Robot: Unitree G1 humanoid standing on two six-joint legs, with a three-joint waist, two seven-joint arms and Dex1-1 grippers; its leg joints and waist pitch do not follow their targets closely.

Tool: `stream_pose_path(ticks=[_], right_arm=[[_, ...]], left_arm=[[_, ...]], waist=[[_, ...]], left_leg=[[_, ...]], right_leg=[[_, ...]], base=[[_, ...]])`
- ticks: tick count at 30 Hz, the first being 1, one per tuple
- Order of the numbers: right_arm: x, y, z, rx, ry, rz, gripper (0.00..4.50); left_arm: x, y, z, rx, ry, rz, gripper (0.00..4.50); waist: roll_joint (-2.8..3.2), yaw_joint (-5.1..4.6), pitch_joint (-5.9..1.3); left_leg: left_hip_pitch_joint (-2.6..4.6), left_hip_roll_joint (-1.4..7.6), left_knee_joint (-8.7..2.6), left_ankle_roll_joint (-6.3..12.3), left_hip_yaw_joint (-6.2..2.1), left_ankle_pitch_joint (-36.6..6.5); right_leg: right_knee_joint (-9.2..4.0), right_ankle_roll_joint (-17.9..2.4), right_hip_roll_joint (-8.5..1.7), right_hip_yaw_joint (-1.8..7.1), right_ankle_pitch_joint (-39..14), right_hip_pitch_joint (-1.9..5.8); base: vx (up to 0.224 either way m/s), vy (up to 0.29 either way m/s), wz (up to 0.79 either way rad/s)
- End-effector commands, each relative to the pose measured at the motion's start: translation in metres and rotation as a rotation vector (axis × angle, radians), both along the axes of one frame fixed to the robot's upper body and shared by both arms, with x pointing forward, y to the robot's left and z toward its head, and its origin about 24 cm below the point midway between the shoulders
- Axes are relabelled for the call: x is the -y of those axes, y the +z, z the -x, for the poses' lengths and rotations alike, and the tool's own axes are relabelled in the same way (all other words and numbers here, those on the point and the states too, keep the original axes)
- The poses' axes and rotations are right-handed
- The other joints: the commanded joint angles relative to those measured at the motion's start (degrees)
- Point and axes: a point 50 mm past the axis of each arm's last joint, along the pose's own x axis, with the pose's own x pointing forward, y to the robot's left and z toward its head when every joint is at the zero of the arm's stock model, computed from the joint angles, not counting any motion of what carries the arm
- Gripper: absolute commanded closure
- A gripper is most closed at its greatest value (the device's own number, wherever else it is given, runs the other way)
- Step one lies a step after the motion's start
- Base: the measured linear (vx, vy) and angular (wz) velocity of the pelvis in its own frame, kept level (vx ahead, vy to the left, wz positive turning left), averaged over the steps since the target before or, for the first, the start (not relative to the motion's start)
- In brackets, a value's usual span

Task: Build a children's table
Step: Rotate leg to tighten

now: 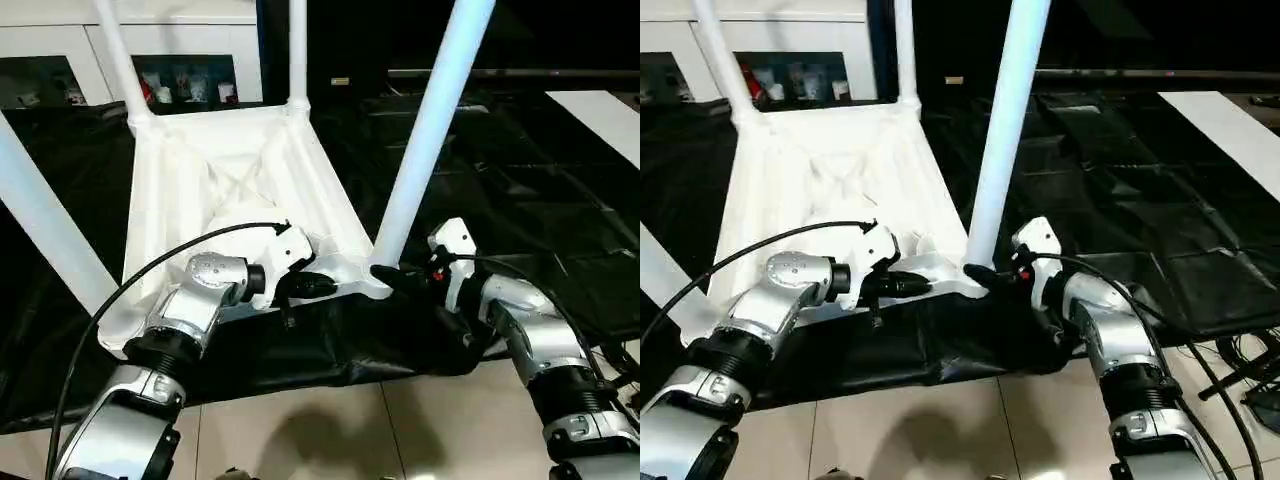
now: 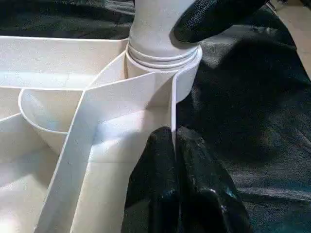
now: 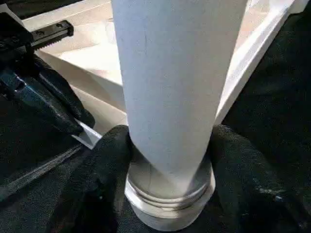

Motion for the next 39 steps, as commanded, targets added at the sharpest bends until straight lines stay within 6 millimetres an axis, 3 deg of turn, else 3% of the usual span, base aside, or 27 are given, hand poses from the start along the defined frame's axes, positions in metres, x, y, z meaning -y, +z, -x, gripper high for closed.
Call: stream_pose_path(ticks=[1,4,7,10,12,15,20,25,26,27,32,36,39], right_arm=[[-0.002,0.005,-0.001,0.01,0.01,-0.011,2.33],[-0.003,0.002,-0.002,-0.004,-0.009,-0.02,2.45],[-0.003,-0.001,-0.004,-0.012,-0.048,-0.013,2.54],[-0.003,-0.011,-0.01,-0.033,-0.203,0.013,2.54],[-0.008,-0.02,-0.014,-0.063,-0.343,0.014,2.54],[-0.019,-0.027,-0.018,-0.098,-0.487,0.0,2.54],[-0.046,-0.028,-0.026,-0.121,-0.616,-0.004,2.55],[-0.072,-0.022,-0.027,-0.04,-0.536,0.022,2.55],[-0.073,-0.021,-0.027,-0.035,-0.533,0.006,1.99],[-0.072,-0.019,-0.027,-0.035,-0.533,-0.022,1.99],[-0.064,-0.006,-0.031,0.015,-0.445,-0.068,1.5],[-0.043,0.001,-0.028,0.053,-0.28,-0.021,1.5],[-0.027,0.0,-0.024,0.055,-0.213,0.038,1.5]], left_arm=[[0.01,0.001,0.006,-0.015,-0.048,0.081,4.5],[0.008,0.0,0.006,-0.014,-0.024,0.077,4.5],[0.009,-0.001,0.005,-0.012,-0.013,0.069,4.5],[0.013,-0.003,0.001,0.002,0.046,0.045,4.5],[0.021,-0.006,-0.004,0.011,0.107,0.021,4.5],[0.033,-0.009,-0.007,0.005,0.163,0.006,4.5],[0.056,-0.009,-0.013,0.013,0.229,-0.018,4.5],[0.066,-0.007,-0.016,0.044,0.237,-0.032,4.5],[0.066,-0.007,-0.016,0.044,0.234,-0.032,4.5],[0.064,-0.007,-0.016,0.046,0.235,-0.029,4.5],[0.053,-0.006,-0.017,0.046,0.225,-0.016,4.5],[0.041,-0.004,-0.016,0.036,0.174,0.0,4.5],[0.033,-0.004,-0.014,0.033,0.14,-0.002,4.5]], waist=[[-0.75,0.02,-3.34],[-1.15,-0.02,-3.38],[-1.03,-0.07,-3.3],[-1.22,-0.28,-3.16],[-1.05,-0.83,-3.07],[-1.29,-1.25,-3.11],[-1.02,-1.49,-3.24],[-1.26,-1.33,-3.41],[-1.23,-1.31,-3.35],[-1.4,-1.28,-3.36],[-1.33,-1.23,-3.37],[-1.45,-0.97,-3.38],[-1.44,-0.83,-3.31]], left_leg=[[0.68,1.81,-3.49,3.75,-0.8,-9.77],[0.6,1.76,-3.43,4.03,-0.77,-9.03],[0.66,1.72,-3.45,3.92,-0.76,-9.24],[0.62,1.75,-3.6,3.12,-0.84,-10.21],[0.79,1.67,-3.77,1.64,-0.97,-11.5],[0.82,1.59,-3.79,1.12,-1.01,-12.14],[0.88,1.5,-3.83,0.7,-1.02,-12.09],[0.74,1.42,-3.71,1.34,-0.94,-11.6],[0.72,1.43,-3.73,1.67,-0.94,-11.59],[0.71,1.45,-3.73,1.84,-0.91,-11.57],[0.61,1.5,-3.71,2.53,-0.97,-11.71],[0.5,1.52,-3.44,4.14,-0.82,-10.07],[0.55,1.6,-3.44,4.35,-0.83,-10.09]], right_leg=[[-4.23,-12.98,-4.34,2.4,-9.92,2.74],[-4.11,-12.78,-4.32,2.37,-9.57,2.79],[-4.24,-12.46,-4.29,2.37,-10.71,2.63],[-4.42,-11.93,-4.37,2.33,-13.1,2.47],[-4.75,-10.94,-4.32,2.32,-16.25,2.26],[-4.99,-10.16,-4.38,2.41,-17.65,2.21],[-4.88,-10.46,-4.24,2.44,-15.1,2.17],[-4.63,-11.04,-4.27,2.46,-11.67,2.43],[-4.6,-11.15,-4.23,2.46,-11.45,2.46],[-4.62,-11.14,-4.25,2.44,-11.4,2.48],[-4.61,-11.04,-4.27,2.42,-11.94,2.64],[-4.37,-12.25,-4.28,2.42,-8.58,2.81],[-4.4,-12.79,-4.27,2.34,-9.08,2.86]], base=[[0.0,0.0,0.0],[0.0,0.0,0.0],[0.0,0.0,0.0],[0.0,0.0,0.0],[0.0,0.0,0.0],[0.0,0.0,0.0],[0.0,0.0,0.0],[0.0,0.0,0.0],[0.0,0.0,0.0],[0.0,0.0,0.0],[0.0,0.0,0.0],[0.0,0.0,0.0],[0.0,0.0,0.0]])
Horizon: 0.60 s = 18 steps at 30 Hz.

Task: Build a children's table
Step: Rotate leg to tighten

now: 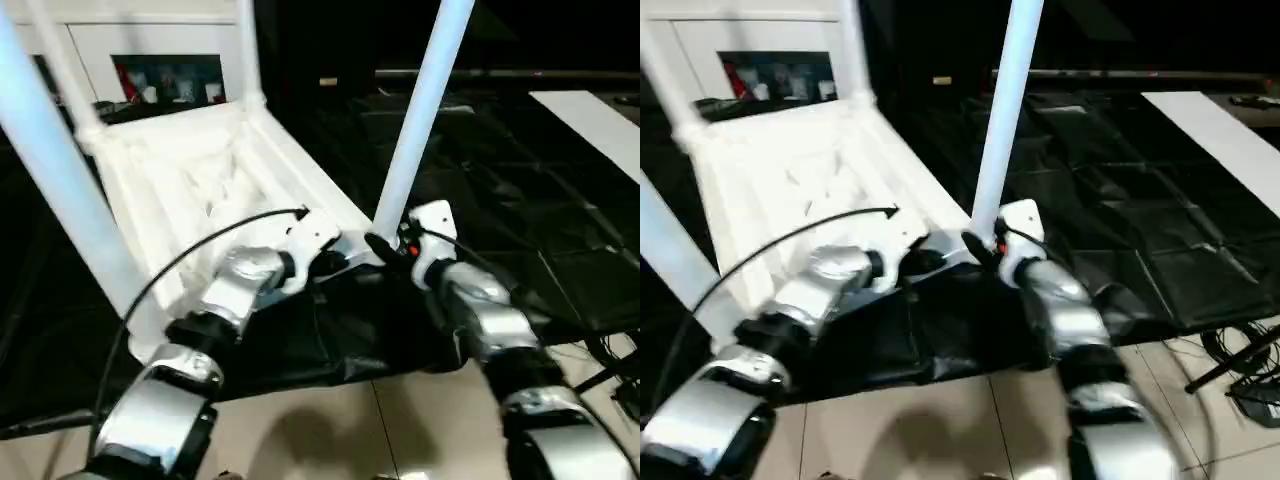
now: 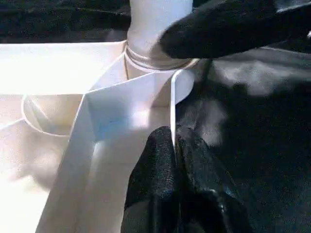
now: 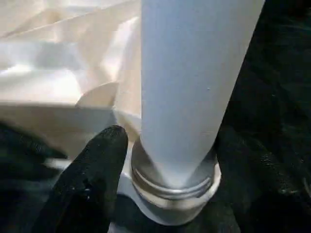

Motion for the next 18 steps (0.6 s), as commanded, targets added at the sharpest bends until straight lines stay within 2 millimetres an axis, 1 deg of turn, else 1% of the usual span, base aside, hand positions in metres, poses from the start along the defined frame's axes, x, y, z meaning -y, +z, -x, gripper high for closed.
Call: stream_pose_path(ticks=[1,2,3,5,6,7,8,10,12,13,15,16,17,18], right_arm=[[-0.001,0.003,0.004,0.001,0.103,0.026,1.5],[0.009,0.002,0.009,-0.013,0.154,0.047,1.5],[0.01,0.002,0.009,-0.014,0.16,0.048,1.5],[0.017,0.005,0.015,-0.03,0.235,0.036,1.5],[0.017,0.005,0.017,-0.036,0.263,0.027,1.5],[0.017,0.006,0.02,-0.046,0.308,0.015,1.5],[0.017,0.006,0.022,-0.05,0.326,0.012,1.5],[0.017,0.006,0.024,-0.061,0.354,0.011,1.5],[0.017,0.005,0.025,-0.068,0.364,0.012,1.5],[0.017,0.005,0.025,-0.073,0.366,0.01,1.75],[0.017,0.005,0.025,-0.075,0.368,0.007,1.84],[0.017,0.005,0.025,-0.077,0.372,0.005,2.0],[0.017,0.005,0.025,-0.077,0.374,0.002,2.0],[0.016,0.005,0.025,-0.079,0.38,-0.002,2.21]], left_arm=[[0.004,-0.004,0.008,-0.03,-0.085,0.035,4.5],[-0.001,-0.003,0.013,-0.047,-0.156,0.06,4.5],[-0.002,-0.003,0.014,-0.05,-0.164,0.064,4.5],[-0.007,0.001,0.023,-0.086,-0.272,0.113,4.5],[-0.01,0.002,0.026,-0.109,-0.298,0.116,4.5],[-0.014,0.002,0.029,-0.14,-0.333,0.113,4.5],[-0.016,0.002,0.031,-0.148,-0.344,0.109,4.5],[-0.018,0.002,0.031,-0.148,-0.34,0.109,4.5],[-0.021,0.001,0.03,-0.149,-0.334,0.105,4.5],[-0.022,0.001,0.03,-0.15,-0.332,0.1,4.5],[-0.023,0.001,0.029,-0.147,-0.323,0.097,4.5],[-0.024,0.001,0.029,-0.146,-0.318,0.097,4.5],[-0.025,0.002,0.029,-0.146,-0.319,0.098,4.5],[-0.025,0.002,0.03,-0.149,-0.323,0.099,4.5]], waist=[[-0.48,0.26,-3.27],[-0.42,0.3,-3.27],[-0.57,0.4,-3.24],[-0.54,0.53,-3.29],[-0.52,0.61,-3.25],[-0.49,0.71,-3.22],[-0.42,0.83,-3.2],[-0.26,0.92,-3.1],[-0.27,1.1,-3.07],[-0.44,1.11,-3.1],[-0.46,1.11,-3.17],[-0.59,1.16,-3.17],[-0.52,1.18,-3.18],[-0.55,1.16,-3.18]], left_leg=[[0.62,1.68,-3.48,4.23,-0.8,-10.54],[0.6,1.71,-3.48,4.12,-0.81,-10.56],[0.6,1.74,-3.48,4.13,-0.82,-10.78],[0.74,1.78,-3.45,4.39,-0.73,-10.85],[0.63,1.9,-3.51,4.52,-0.78,-10.64],[0.73,1.97,-3.53,4.59,-0.75,-10.6],[0.78,2.0,-3.56,4.6,-0.77,-10.55],[1.0,2.08,-3.69,3.85,-0.66,-11.04],[1.08,2.05,-3.67,3.28,-0.62,-11.56],[0.96,1.96,-3.66,3.05,-0.65,-11.56],[0.85,1.89,-3.63,2.95,-0.69,-11.15],[0.81,1.87,-3.59,3.02,-0.7,-10.91],[0.81,1.88,-3.61,3.03,-0.72,-10.64],[0.78,1.86,-3.61,3.05,-0.72,-10.49]], right_leg=[[-4.42,-12.95,-4.33,2.38,-9.66,2.75],[-4.4,-13.0,-4.38,2.39,-9.75,2.76],[-4.43,-13.12,-4.36,2.38,-9.95,2.85],[-4.39,-13.42,-4.37,2.47,-9.72,2.74],[-4.22,-13.66,-4.41,2.5,-9.29,2.76],[-4.11,-13.93,-4.37,2.49,-8.93,2.67],[-4.13,-13.92,-4.38,2.48,-9.17,2.61],[-4.2,-14.06,-4.15,2.44,-9.57,2.34],[-4.28,-13.87,-4.24,2.5,-10.27,2.33],[-4.26,-13.59,-4.32,2.51,-10.79,2.46],[-4.27,-13.16,-4.41,2.53,-10.97,2.55],[-4.28,-12.95,-4.46,2.53,-11.11,2.57],[-4.26,-12.85,-4.44,2.52,-11.06,2.55],[-4.26,-12.82,-4.42,2.51,-10.97,2.57]], base=[[0.0,0.0,0.0],[0.0,0.0,0.0],[0.0,0.0,0.0],[0.0,0.0,0.0],[0.0,0.0,0.0],[0.0,0.0,0.0],[0.0,0.0,0.0],[0.0,0.0,0.0],[0.0,0.0,0.0],[0.0,0.0,0.0],[0.0,0.0,0.0],[0.0,0.0,0.0],[0.0,0.0,0.0],[0.0,0.0,0.0]])
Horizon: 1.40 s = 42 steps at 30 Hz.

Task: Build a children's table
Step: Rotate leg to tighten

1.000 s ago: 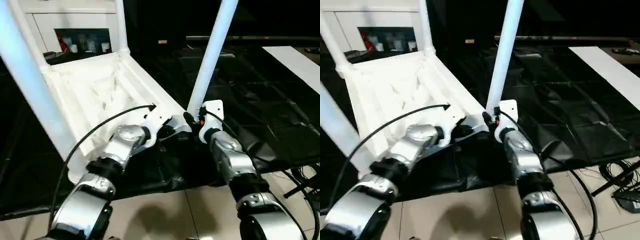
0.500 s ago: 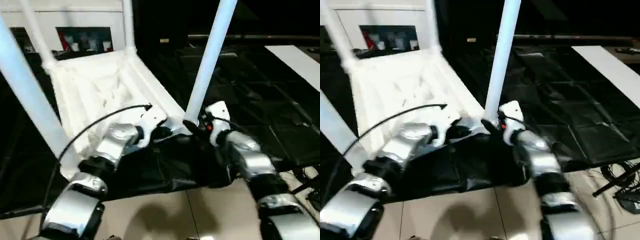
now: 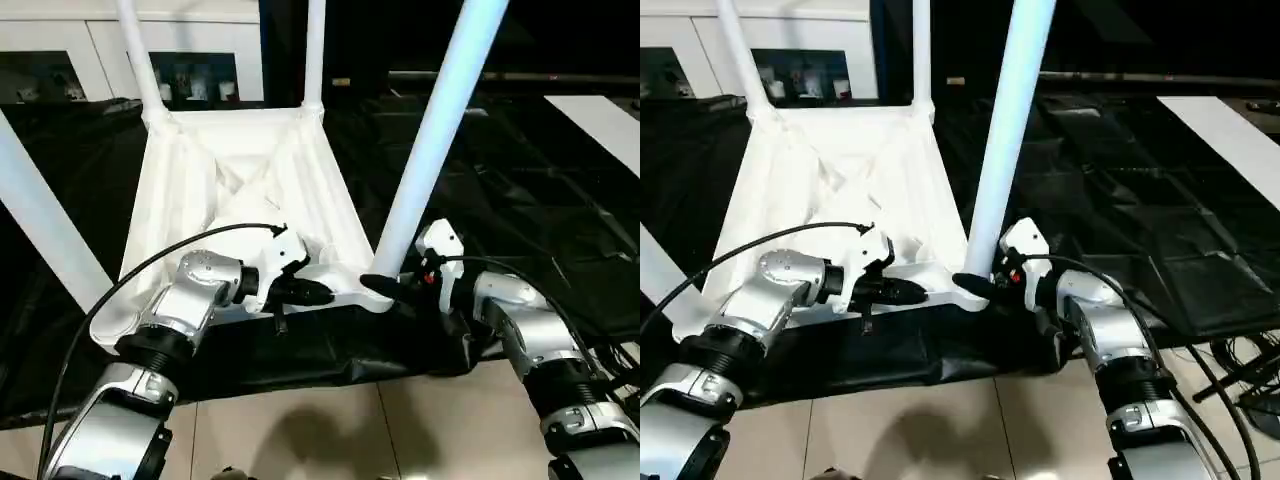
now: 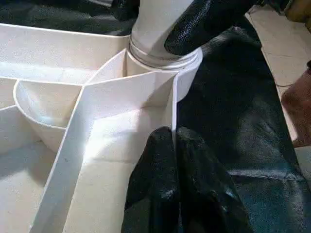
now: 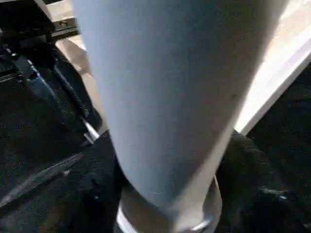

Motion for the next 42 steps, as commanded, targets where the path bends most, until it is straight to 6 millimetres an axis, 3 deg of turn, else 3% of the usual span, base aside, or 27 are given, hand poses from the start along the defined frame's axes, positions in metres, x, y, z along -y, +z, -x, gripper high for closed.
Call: stream_pose_path(ticks=[1,6,10,13,14,16,19,20,23,26,29,30,33,34,39,40,42], right_arm=[[0.006,0.003,0.0,-0.002,-0.012,0.004,2.26],[0.006,0.003,0.0,-0.011,-0.009,-0.007,2.43],[0.007,-0.002,-0.006,-0.01,-0.115,0.005,2.46],[0.005,-0.01,-0.015,-0.034,-0.302,0.018,2.48],[0.002,-0.017,-0.021,-0.068,-0.458,0.024,2.49],[0.0,-0.019,-0.022,-0.079,-0.499,0.027,2.49],[-0.003,-0.022,-0.025,-0.095,-0.575,0.028,2.5],[-0.016,-0.025,-0.031,-0.128,-0.701,-0.001,2.5],[-0.028,-0.025,-0.033,-0.139,-0.752,-0.022,2.5],[-0.042,-0.022,-0.035,-0.109,-0.731,-0.022,2.5],[-0.049,-0.019,-0.036,-0.079,-0.697,-0.025,2.5],[-0.052,-0.016,-0.037,-0.069,-0.679,-0.058,1.94],[-0.053,-0.007,-0.038,-0.037,-0.633,-0.125,1.8],[-0.051,-0.002,-0.039,0.005,-0.601,-0.115,1.61],[-0.041,0.008,-0.033,0.073,-0.445,-0.11,1.37],[-0.032,0.012,-0.025,0.094,-0.355,-0.102,1.37],[-0.009,0.014,-0.005,0.113,-0.208,-0.075,1.37]], left_arm=[[0.007,0.001,0.005,-0.021,-0.051,0.064,4.5],[0.006,0.002,0.006,-0.023,-0.047,0.061,4.5],[0.009,0.001,-0.001,0.008,0.023,0.047,4.5],[0.016,-0.002,-0.011,0.049,0.15,0.021,4.5],[0.024,-0.004,-0.019,0.08,0.256,0.002,4.5],[0.027,-0.004,-0.02,0.089,0.288,-0.002,4.5],[0.034,-0.004,-0.022,0.098,0.319,-0.005,4.5],[0.053,-0.002,-0.026,0.122,0.375,0.001,4.5],[0.064,0.0,-0.026,0.145,0.389,0.003,4.5],[0.071,0.0,-0.024,0.171,0.341,0.005,4.5],[0.072,-0.001,-0.022,0.176,0.301,0.0,4.5],[0.071,-0.002,-0.022,0.18,0.289,-0.003,4.5],[0.068,-0.003,-0.021,0.174,0.26,-0.002,4.5],[0.067,-0.002,-0.021,0.179,0.253,0.001,4.5],[0.062,-0.002,-0.019,0.177,0.197,0.008,4.5],[0.058,-0.002,-0.017,0.176,0.159,0.011,4.5],[0.049,-0.001,-0.016,0.17,0.103,0.012,4.5]], waist=[[-0.51,-0.03,-3.37],[-0.49,-0.13,-3.41],[-0.56,-0.24,-3.25],[-0.39,-0.47,-3.14],[-0.51,-0.66,-3.22],[-0.55,-0.77,-3.26],[-0.66,-0.82,-3.31],[-0.42,-0.96,-3.45],[-0.44,-1.06,-3.52],[-0.4,-1.08,-3.61],[-0.44,-1.12,-3.48],[-0.55,-1.07,-3.45],[-0.45,-1.14,-3.39],[-0.09,-1.1,-3.33],[-0.32,-0.91,-3.35],[0.02,-0.86,-3.47],[-0.17,0.13,-3.36]], left_leg=[[0.8,1.86,-3.62,3.1,-0.81,-10.16],[0.75,1.81,-3.54,3.25,-0.78,-9.51],[0.84,1.8,-3.61,2.91,-0.79,-10.13],[0.94,1.74,-3.7,1.81,-0.85,-11.05],[0.98,1.6,-3.73,0.71,-0.95,-12.08],[1.04,1.62,-3.74,0.15,-1.04,-12.26],[0.88,1.54,-3.6,1.01,-0.91,-11.35],[0.76,1.48,-3.56,1.12,-0.88,-10.52],[0.92,1.46,-3.57,0.81,-0.91,-10.16],[0.68,1.42,-3.51,1.87,-0.89,-9.17],[0.68,1.39,-3.55,2.21,-0.85,-9.99],[0.75,1.43,-3.57,2.12,-0.85,-10.75],[0.68,1.51,-3.67,2.17,-0.95,-11.68],[0.8,1.52,-3.73,2.05,-0.98,-11.83],[0.57,1.5,-3.6,2.97,-0.91,-10.86],[0.63,1.57,-3.56,3.2,-0.98,-10.0],[0.86,1.68,-3.38,4.88,-0.84,-9.37]], right_leg=[[-4.19,-12.87,-4.36,2.46,-10.44,2.61],[-4.03,-13.33,-4.27,2.42,-8.84,2.65],[-4.21,-13.12,-4.24,2.41,-10.28,2.48],[-4.44,-12.4,-4.2,2.43,-12.93,2.25],[-4.68,-11.66,-4.26,2.36,-15.65,2.35],[-4.8,-11.13,-4.34,2.38,-16.03,2.34],[-4.72,-11.17,-4.29,2.47,-14.33,2.39],[-4.54,-11.29,-4.29,2.56,-13.01,2.35],[-4.47,-11.67,-4.14,2.44,-11.78,2.42],[-4.15,-12.13,-4.11,2.42,-7.99,2.7],[-4.31,-12.18,-4.14,2.39,-8.68,2.63],[-4.47,-11.98,-4.22,2.39,-10.05,2.58],[-4.53,-11.6,-4.27,2.43,-11.5,2.61],[-4.66,-11.59,-4.28,2.4,-11.87,2.5],[-4.52,-11.91,-4.18,2.42,-9.47,2.91],[-4.24,-12.35,-4.26,2.45,-8.14,2.86],[-4.37,-11.99,-4.04,2.54,-5.29,3.16]], base=[[0.0,0.0,0.0],[0.0,0.0,0.0],[0.0,0.0,0.0],[0.0,0.0,0.0],[0.0,0.0,0.0],[0.0,0.0,0.0],[0.0,0.0,0.0],[0.0,0.0,0.0],[0.0,0.0,0.0],[0.0,0.0,0.0],[0.0,0.0,0.0],[0.0,0.0,0.0],[0.0,0.0,0.0],[0.0,0.0,0.0],[0.0,0.0,0.0],[0.0,0.0,0.0],[0.0,0.0,0.0]])
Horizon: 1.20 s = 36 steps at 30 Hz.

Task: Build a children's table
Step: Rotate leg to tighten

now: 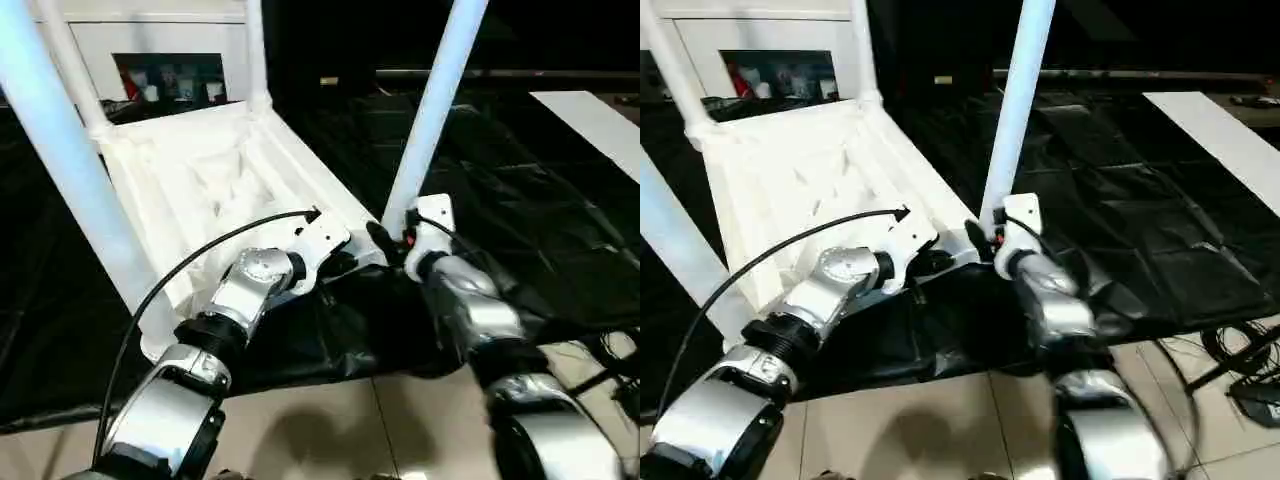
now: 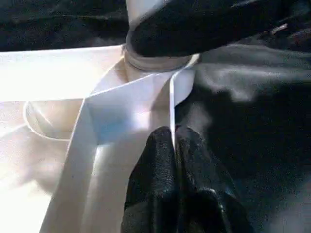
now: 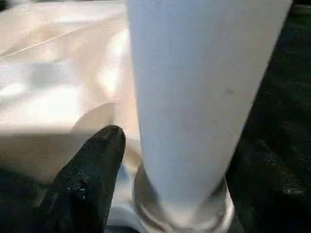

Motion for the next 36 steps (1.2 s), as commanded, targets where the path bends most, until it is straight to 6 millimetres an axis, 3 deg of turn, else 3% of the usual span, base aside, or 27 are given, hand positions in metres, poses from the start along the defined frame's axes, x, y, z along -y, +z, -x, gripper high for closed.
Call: stream_pose_path(ticks=[1,2,4,6,9,11,16,21,22,23,24,25,29,31,33,36], right_arm=[[-0.01,0.015,0.012,0.051,0.22,-0.015,1.37],[-0.002,0.015,0.018,0.05,0.248,0.001,1.37],[0.018,0.015,0.034,0.034,0.294,0.01,1.37],[0.03,0.018,0.045,0.022,0.326,0.011,1.37],[0.043,0.023,0.057,0.013,0.338,0.011,1.37],[0.053,0.026,0.065,0.009,0.338,0.016,1.37],[0.071,0.026,0.07,0.003,0.245,0.029,1.37],[0.068,0.028,0.071,0.009,0.21,-0.006,1.37],[0.067,0.028,0.071,0.011,0.206,-0.012,1.34],[0.066,0.028,0.07,0.02,0.186,-0.024,1.34],[0.065,0.029,0.069,0.03,0.163,-0.038,1.34],[0.064,0.03,0.068,0.044,0.126,-0.062,1.34],[0.063,0.031,0.071,0.055,0.095,-0.084,1.34],[0.063,0.03,0.075,0.05,0.073,-0.1,1.34],[0.064,0.029,0.08,0.048,0.052,-0.109,1.34],[0.062,0.029,0.088,0.072,-0.008,-0.096,1.34]], left_arm=[[0.001,0.0,0.005,0.002,-0.088,0.035,4.5],[-0.002,0.001,0.006,-0.003,-0.113,0.035,4.5],[-0.013,0.0,0.01,-0.023,-0.185,0.015,4.5],[-0.02,0.0,0.012,-0.038,-0.228,0.003,4.5],[-0.03,0.001,0.016,-0.082,-0.297,-0.005,4.5],[-0.037,0.003,0.019,-0.106,-0.338,-0.006,4.5],[-0.048,0.005,0.019,-0.081,-0.343,-0.037,4.5],[-0.051,0.011,0.017,-0.062,-0.312,-0.016,4.5],[-0.052,0.013,0.017,-0.067,-0.311,-0.001,4.06],[-0.052,0.017,0.018,-0.063,-0.314,0.022,4.06],[-0.054,0.021,0.02,-0.062,-0.318,0.048,3.95],[-0.058,0.03,0.024,-0.067,-0.33,0.09,3.92],[-0.067,0.045,0.03,-0.052,-0.324,0.149,3.53],[-0.069,0.057,0.031,-0.001,-0.275,0.214,3.29],[-0.071,0.064,0.029,0.067,-0.188,0.245,3.16],[-0.076,0.068,0.026,0.211,0.039,0.255,2.9]], waist=[[-0.36,0.24,-3.66],[0.17,0.02,-3.64],[-0.15,0.23,-3.67],[0.6,0.46,-3.63],[0.32,0.39,-3.49],[0.45,0.39,-3.38],[0.08,0.65,-3.48],[0.21,0.69,-3.46],[0.24,0.68,-3.48],[0.28,0.69,-3.5],[-0.21,0.74,-3.55],[0.17,0.65,-3.71],[0.18,0.58,-3.51],[-0.79,0.63,-3.25],[-0.37,0.82,-3.13],[-0.46,0.92,-2.97]], left_leg=[[1.23,1.82,-3.28,5.51,-0.59,-9.68],[0.69,1.64,-3.45,5.45,-0.84,-9.33],[0.85,1.74,-3.39,5.18,-0.78,-9.69],[0.88,1.91,-3.51,5.05,-0.92,-10.54],[1.08,1.94,-3.65,3.88,-0.91,-13.01],[1.09,1.96,-3.69,3.15,-0.87,-13.63],[0.99,1.81,-3.57,3.18,-0.81,-12.1],[0.98,1.79,-3.51,3.08,-0.83,-11.83],[0.97,1.9,-3.56,2.99,-0.87,-11.5],[0.99,1.93,-3.57,2.94,-0.88,-11.45],[0.91,2.01,-3.59,2.88,-0.91,-10.7],[0.86,2.01,-3.57,2.94,-0.91,-9.39],[0.98,2.06,-3.55,2.96,-0.71,-9.42],[0.89,1.95,-3.58,2.9,-0.57,-10.46],[0.94,1.96,-3.63,2.52,-0.63,-11.09],[0.86,2.04,-3.77,1.66,-0.79,-13.1]], right_leg=[[-4.05,-12.72,-4.12,2.67,-4.16,2.71],[-3.83,-12.93,-4.1,2.61,-3.85,3.17],[-4.16,-12.85,-4.25,2.59,-4.89,3.09],[-4.06,-13.55,-4.19,2.56,-4.59,3.06],[-4.55,-13.3,-4.28,2.51,-9.07,2.94],[-4.73,-13.06,-4.29,2.56,-10.86,2.79],[-4.54,-12.89,-4.21,2.47,-9.9,2.73],[-4.57,-12.41,-4.26,2.45,-10.55,2.73],[-4.39,-12.56,-4.26,2.47,-10.0,2.71],[-4.35,-12.62,-4.29,2.45,-9.86,2.72],[-4.07,-12.79,-4.39,2.46,-9.25,2.81],[-3.76,-13.27,-4.41,2.49,-7.5,2.8],[-3.58,-14.67,-4.22,2.49,-5.62,2.64],[-3.85,-13.46,-4.16,2.44,-8.87,2.59],[-4.07,-12.73,-4.23,2.45,-11.21,2.49],[-4.64,-9.83,-4.08,2.44,-15.59,2.36]], base=[[0.0,0.0,0.0],[0.0,0.0,0.0],[0.0,0.0,0.0],[0.0,0.0,0.0],[0.0,0.0,0.0],[0.0,0.0,0.0],[0.0,0.0,0.0],[0.0,0.0,0.0],[0.0,0.0,0.0],[0.0,0.0,0.0],[0.0,0.0,0.0],[0.0,0.0,0.0],[0.0,0.0,0.0],[0.0,0.0,0.0],[0.0,0.0,0.0],[0.0,0.0,0.0]])
